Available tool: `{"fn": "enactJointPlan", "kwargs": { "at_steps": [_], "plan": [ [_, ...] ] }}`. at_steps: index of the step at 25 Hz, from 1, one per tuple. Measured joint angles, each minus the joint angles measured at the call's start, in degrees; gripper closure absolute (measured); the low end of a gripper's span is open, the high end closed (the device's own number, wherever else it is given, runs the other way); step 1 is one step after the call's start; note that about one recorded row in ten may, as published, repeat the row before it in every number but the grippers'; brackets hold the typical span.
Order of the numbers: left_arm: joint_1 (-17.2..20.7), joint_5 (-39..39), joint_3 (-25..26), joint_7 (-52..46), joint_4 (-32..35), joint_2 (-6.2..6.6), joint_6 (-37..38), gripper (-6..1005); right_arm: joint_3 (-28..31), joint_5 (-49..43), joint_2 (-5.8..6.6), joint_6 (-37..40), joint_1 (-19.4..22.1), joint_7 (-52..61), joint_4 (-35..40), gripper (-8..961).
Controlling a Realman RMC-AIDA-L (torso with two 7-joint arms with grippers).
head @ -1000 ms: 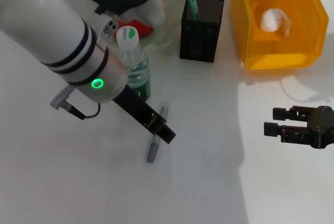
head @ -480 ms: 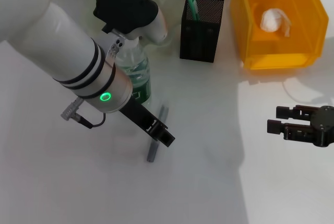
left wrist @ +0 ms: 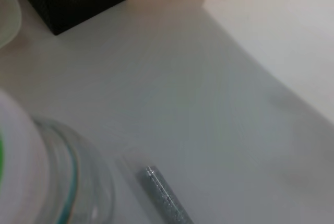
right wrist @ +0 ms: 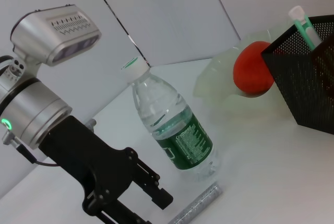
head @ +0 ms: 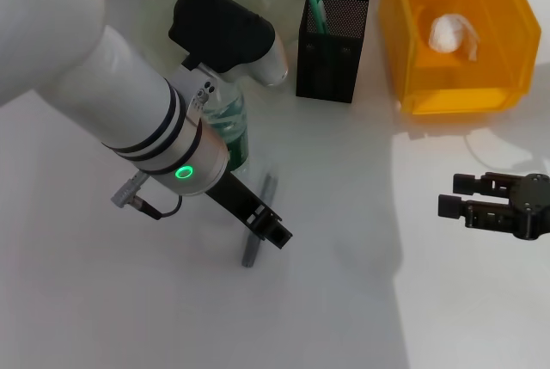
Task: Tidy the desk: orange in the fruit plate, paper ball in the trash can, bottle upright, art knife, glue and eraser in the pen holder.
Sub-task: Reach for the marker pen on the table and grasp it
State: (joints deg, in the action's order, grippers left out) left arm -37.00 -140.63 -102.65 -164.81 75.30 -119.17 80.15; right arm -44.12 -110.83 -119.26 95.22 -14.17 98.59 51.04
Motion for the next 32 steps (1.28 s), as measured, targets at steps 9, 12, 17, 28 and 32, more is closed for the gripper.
{"fn": "enactJointPlan", "kwargs": {
  "at_steps": [9,12,17,28,32],
  "plan": [
    [0.0,-0.6,-0.7,0.4,-1.5,0.0,-1.0,380,0.0,0.0,0.0,-0.6,-0.1,-0.1,-0.4,280],
    [0.0,-0.9,-1.3,0.4,-2.0,0.0,-1.4,380,0.0,0.0,0.0,-0.8,-0.1,-0.2,-0.5,281],
    [0.0,-1.7,-1.9,0.4,-2.5,0.0,-1.9,381,0.0,-0.1,0.0,-1.5,-0.1,-0.2,-1.4,283],
    [0.0,-3.0,-4.3,0.1,-2.6,0.0,-3.2,383,0.0,-0.2,0.0,-2.4,-0.3,-0.8,-2.7,287],
    [0.0,-3.0,-4.6,0.1,-2.4,-0.01,-3.2,430,0.0,-0.3,0.0,-3.0,-0.3,-0.9,-3.1,289]
  ]
}}
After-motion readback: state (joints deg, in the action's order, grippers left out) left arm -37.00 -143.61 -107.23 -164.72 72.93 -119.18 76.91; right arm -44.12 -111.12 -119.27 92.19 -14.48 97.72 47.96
